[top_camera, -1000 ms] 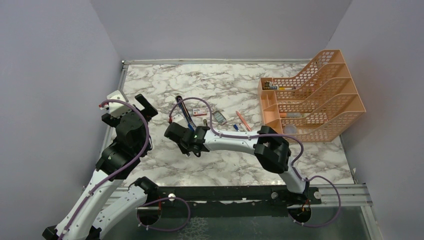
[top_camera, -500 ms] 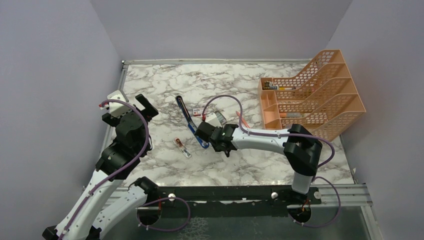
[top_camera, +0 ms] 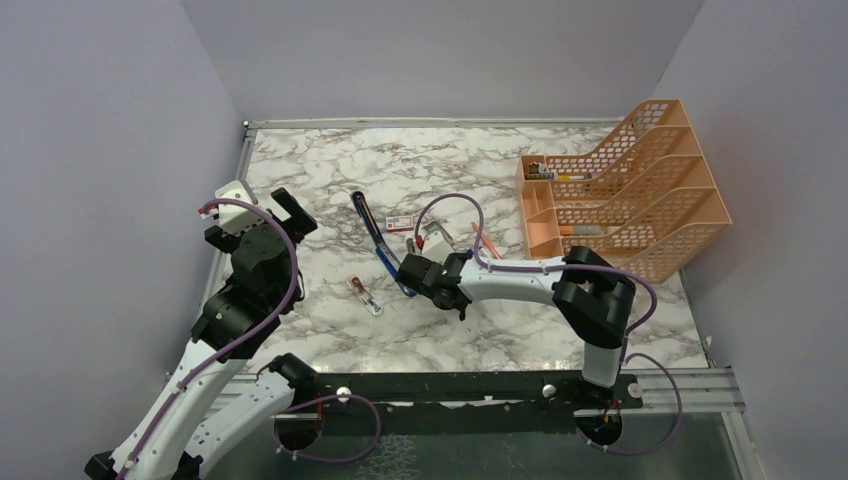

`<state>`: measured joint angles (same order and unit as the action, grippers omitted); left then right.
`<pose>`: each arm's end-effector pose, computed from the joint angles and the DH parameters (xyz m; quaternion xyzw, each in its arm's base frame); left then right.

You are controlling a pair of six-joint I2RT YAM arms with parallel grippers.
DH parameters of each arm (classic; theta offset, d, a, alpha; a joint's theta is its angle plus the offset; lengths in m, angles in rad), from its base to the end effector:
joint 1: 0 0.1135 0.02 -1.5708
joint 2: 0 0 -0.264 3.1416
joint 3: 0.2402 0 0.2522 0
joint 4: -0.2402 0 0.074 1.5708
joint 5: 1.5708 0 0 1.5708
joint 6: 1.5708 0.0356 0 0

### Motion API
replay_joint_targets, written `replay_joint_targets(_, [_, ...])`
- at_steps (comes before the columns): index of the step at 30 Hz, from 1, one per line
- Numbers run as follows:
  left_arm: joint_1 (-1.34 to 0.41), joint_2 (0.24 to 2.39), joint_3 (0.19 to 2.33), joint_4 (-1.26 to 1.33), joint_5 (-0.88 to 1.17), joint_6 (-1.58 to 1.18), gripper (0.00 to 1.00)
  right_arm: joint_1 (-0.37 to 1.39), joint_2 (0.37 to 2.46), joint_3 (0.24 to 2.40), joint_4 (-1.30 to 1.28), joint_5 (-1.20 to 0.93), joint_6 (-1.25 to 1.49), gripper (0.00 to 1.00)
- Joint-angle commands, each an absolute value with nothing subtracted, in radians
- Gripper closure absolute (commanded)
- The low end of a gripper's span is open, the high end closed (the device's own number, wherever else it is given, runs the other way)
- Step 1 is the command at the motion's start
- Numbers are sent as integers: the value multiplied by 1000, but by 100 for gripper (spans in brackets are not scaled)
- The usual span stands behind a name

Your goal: Load the staples into the stapler

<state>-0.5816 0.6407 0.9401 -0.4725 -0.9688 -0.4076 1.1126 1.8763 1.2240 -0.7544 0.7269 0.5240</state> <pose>0.1143 -0.0400 0.3847 -0.2396 0.7010 0.0435 0.6703 0.1747 0.3007 0.1650 -0.2423 0.8999 -0.1862 0.3110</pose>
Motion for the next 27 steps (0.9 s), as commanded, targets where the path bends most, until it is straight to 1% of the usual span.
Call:
replay_joint_targets(1, [-576, 640, 931, -463, -955, -413, 7, 1114, 1933, 1221, -794, 818, 546, 84])
replay_joint_targets(9, [-577, 639, 930, -463, -956, -413, 7, 1114, 1928, 1203, -762, 759, 523, 83])
replay_joint_targets(16, [-576, 624, 927, -463, -964, -417, 7, 1112, 1880, 1187, -711, 570, 417, 77])
replay_joint_targets(22, [-577, 630, 927, -463, -961, -419, 7, 1111, 1854, 1187, -689, 443, 395, 76])
replay_joint_targets(27, [-577, 630, 927, -463, -961, -419, 7, 1111, 1839, 1196, -691, 418, 410, 76])
